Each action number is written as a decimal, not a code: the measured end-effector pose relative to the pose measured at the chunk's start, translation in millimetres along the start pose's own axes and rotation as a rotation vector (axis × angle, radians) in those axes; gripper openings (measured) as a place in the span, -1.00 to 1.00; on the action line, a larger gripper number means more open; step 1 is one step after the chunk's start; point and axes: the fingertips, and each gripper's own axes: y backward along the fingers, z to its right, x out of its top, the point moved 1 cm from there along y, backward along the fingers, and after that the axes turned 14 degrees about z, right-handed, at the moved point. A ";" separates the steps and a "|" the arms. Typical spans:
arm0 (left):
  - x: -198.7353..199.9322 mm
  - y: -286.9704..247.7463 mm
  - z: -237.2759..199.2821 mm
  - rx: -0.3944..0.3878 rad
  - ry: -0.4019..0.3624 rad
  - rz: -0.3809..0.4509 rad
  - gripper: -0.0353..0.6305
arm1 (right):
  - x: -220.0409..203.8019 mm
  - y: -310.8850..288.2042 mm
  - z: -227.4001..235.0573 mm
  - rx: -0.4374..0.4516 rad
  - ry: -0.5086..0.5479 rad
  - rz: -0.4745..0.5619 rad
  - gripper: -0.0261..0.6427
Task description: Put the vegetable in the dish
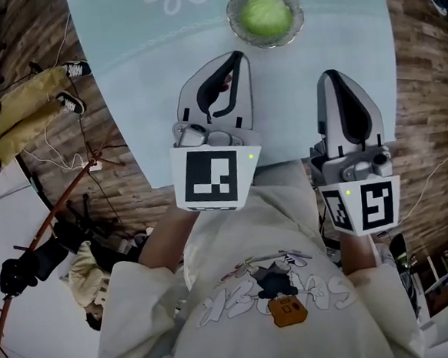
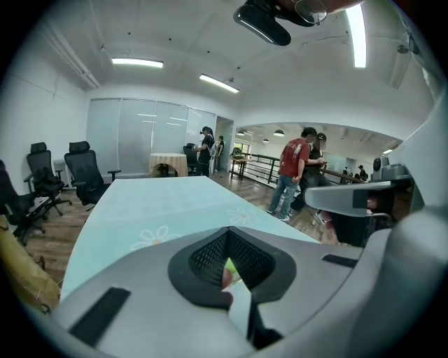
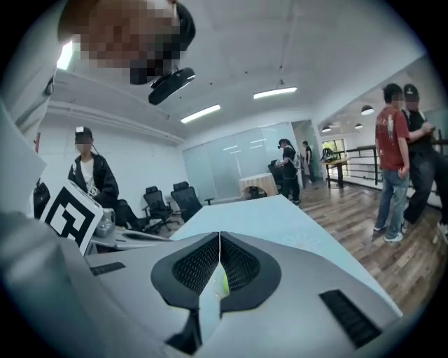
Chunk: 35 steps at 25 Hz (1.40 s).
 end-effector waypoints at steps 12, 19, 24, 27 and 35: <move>33.2 99.8 13.9 -0.036 -0.020 0.053 -0.87 | 28.2 51.4 -58.1 0.004 0.011 0.068 -0.85; 49.3 155.9 13.6 -0.022 -0.030 0.107 -0.87 | 49.9 77.4 -93.7 0.010 0.069 0.117 -0.85; 59.3 202.7 14.4 -0.009 -0.028 0.144 -0.87 | 56.1 108.6 -120.3 -0.015 0.081 0.136 -0.85; 61.3 232.3 11.7 -0.007 -0.030 0.161 -0.87 | 60.5 127.4 -137.0 -0.030 0.091 0.149 -0.85; 53.5 284.8 27.4 -0.051 -0.056 0.194 -0.87 | 70.6 181.0 -153.8 -0.089 0.121 0.165 -0.85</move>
